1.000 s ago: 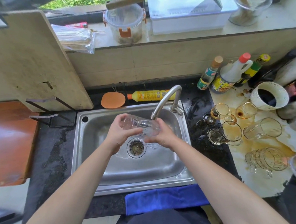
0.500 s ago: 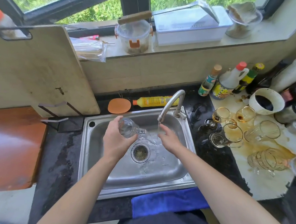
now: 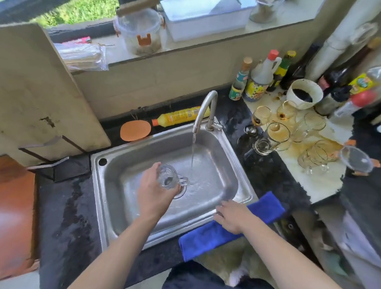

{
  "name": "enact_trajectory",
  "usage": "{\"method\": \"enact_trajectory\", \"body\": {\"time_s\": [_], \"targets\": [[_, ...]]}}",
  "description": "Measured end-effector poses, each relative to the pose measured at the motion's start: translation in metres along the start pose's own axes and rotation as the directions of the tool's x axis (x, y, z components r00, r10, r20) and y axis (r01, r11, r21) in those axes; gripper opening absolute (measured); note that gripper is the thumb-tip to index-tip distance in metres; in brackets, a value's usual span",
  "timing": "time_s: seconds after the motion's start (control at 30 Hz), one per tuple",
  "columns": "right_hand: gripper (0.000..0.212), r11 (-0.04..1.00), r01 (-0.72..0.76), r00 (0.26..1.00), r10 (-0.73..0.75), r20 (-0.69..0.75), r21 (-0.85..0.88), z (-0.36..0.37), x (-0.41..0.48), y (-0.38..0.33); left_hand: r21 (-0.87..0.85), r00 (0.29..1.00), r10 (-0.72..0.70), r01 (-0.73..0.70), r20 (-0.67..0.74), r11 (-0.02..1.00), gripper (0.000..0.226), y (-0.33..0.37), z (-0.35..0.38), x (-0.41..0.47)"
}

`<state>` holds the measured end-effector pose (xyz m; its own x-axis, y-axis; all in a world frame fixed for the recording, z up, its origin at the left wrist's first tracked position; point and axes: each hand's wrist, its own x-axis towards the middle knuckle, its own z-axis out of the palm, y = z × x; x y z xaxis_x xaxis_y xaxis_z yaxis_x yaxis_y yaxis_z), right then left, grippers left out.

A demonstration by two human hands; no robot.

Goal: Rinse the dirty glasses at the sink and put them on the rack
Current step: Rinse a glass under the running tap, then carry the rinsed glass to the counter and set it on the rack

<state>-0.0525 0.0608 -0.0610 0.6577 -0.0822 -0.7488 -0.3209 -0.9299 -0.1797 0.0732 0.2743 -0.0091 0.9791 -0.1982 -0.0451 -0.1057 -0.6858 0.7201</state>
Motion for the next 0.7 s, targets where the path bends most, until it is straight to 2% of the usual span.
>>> {"method": "enact_trajectory", "body": {"time_s": [0.13, 0.3, 0.43, 0.57, 0.7], "targets": [[0.041, 0.999, -0.022, 0.994, 0.027, -0.11, 0.048, 0.004, -0.035, 0.012, 0.005, 0.995, 0.102, -0.102, 0.019, 0.995, 0.081, 0.031, -0.001, -0.017], [0.058, 0.994, -0.02, 0.956, 0.051, -0.288, 0.108, -0.005, -0.093, 0.051, -0.014, 0.974, 0.227, -0.227, 0.003, 0.974, 0.08, 0.094, 0.01, -0.055], [0.066, 0.981, -0.046, 0.907, 0.121, -0.404, 0.19, 0.019, -0.172, 0.116, -0.044, 0.94, 0.341, -0.34, -0.004, 0.939, 0.079, 0.165, 0.049, -0.109], [0.069, 0.915, -0.139, 0.825, 0.318, -0.467, 0.378, 0.08, -0.257, 0.21, -0.127, 0.898, 0.435, -0.424, 0.067, 0.897, 0.079, 0.247, 0.119, -0.185], [0.068, 0.761, -0.272, 0.706, 0.574, -0.416, 0.589, 0.158, -0.344, 0.301, -0.192, 0.82, 0.511, -0.474, 0.258, 0.859, 0.077, 0.32, 0.197, -0.27]]}}
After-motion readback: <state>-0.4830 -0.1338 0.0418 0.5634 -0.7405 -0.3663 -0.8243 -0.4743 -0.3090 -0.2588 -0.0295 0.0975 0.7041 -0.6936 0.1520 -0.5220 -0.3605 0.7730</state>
